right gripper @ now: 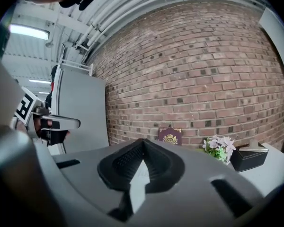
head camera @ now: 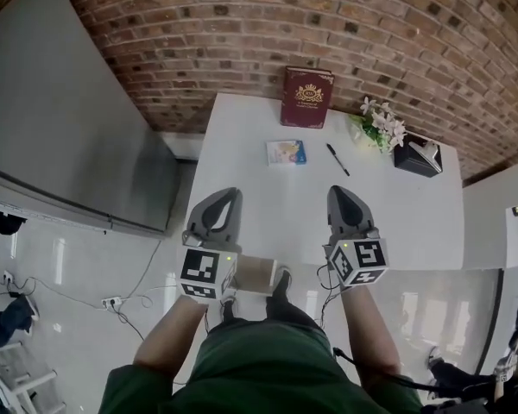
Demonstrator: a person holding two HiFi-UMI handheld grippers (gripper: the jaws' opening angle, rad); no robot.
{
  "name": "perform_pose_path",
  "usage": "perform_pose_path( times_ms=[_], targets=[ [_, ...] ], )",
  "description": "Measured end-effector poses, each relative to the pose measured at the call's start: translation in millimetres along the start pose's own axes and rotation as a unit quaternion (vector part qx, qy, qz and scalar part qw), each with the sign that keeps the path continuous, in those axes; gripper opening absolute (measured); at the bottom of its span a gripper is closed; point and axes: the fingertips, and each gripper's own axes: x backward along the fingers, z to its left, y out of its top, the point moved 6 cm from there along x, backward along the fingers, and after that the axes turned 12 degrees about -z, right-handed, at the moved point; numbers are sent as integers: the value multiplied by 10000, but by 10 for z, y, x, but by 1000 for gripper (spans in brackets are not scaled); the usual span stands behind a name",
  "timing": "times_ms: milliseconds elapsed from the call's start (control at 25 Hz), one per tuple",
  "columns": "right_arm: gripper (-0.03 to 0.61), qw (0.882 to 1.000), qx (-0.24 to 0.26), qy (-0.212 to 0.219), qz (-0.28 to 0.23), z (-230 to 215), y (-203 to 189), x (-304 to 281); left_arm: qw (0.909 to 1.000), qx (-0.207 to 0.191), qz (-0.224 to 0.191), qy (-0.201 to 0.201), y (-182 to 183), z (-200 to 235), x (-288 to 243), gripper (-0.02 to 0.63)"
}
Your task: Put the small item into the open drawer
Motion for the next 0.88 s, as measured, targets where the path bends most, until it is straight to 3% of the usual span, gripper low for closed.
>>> perform_pose_path(
  times_ms=[480, 880],
  targets=[
    [15, 9945, 313, 734, 676, -645, -450, -824, 9948, -207, 299, 953, -184, 70, -82, 15],
    [84, 9691, 641, 1908, 1422, -786, -1061, -1566, 9865, 32, 648, 1506, -371, 112, 0, 15]
  ],
)
